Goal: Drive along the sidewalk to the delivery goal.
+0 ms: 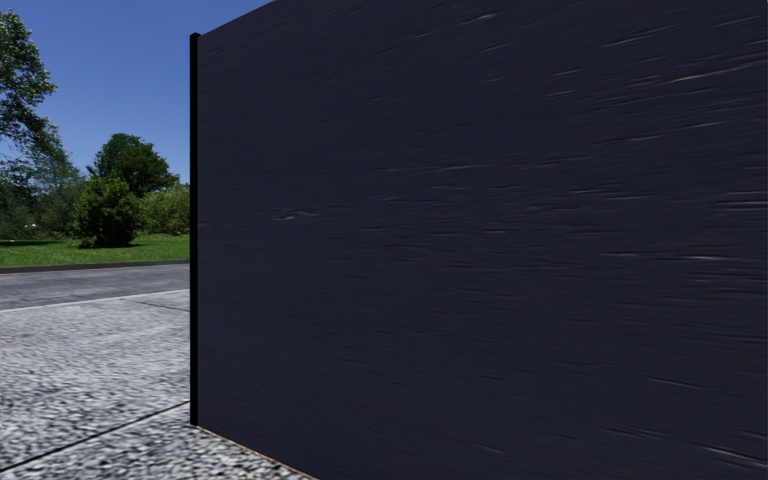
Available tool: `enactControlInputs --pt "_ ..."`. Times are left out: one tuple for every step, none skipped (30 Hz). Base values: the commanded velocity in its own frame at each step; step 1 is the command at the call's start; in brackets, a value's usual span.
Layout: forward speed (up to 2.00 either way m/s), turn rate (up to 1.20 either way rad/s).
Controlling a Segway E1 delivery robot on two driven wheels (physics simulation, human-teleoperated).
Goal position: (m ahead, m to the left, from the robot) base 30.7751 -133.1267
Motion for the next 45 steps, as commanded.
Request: enactControlInputs --pt "0.0 0.0" --pt "0.0 0.0" --pt "0.0 0.0" --pt "0.0 0.0" --pt "0.0 0.0" --pt "0.0 0.0" --pt "0.0 0.0" --pt "0.0 0.0" --pt "0.0 0.0" --pt "0.0 0.0" --pt "0.0 0.0" --pt "0.0 0.0" --pt "0.0 0.0" --pt "0.0 0.0" --pt "0.0 0.0" --pt "0.0 0.0" --pt "0.0 0.0" --pt "0.0 0.0" --pt "0.0 0.0" --pt "0.0 0.0" --pt "0.0 0.0" --pt "0.0 0.0" --pt "0.0 0.0" --pt "0.0 0.0" --pt "0.0 0.0" --pt "0.0 0.0" --pt "0.0 0.0" --pt "0.0 0.0" --pt "0.0 0.0" --pt "0.0 0.0" --pt "0.0 0.04" --pt "0.0 0.1" --pt "0.06 0.18" --pt "0.33 0.29" --pt "0.49 0.39" --pt "0.49 0.39" --pt "0.63 0.48" --pt "0.68 0.53" --pt "0.69 0.55" --pt "0.69 0.55" --pt "0.7 0.62" --pt "0.7 0.68" --pt "0.7 0.74" --pt "0.7 0.79" --pt "0.7 0.79"
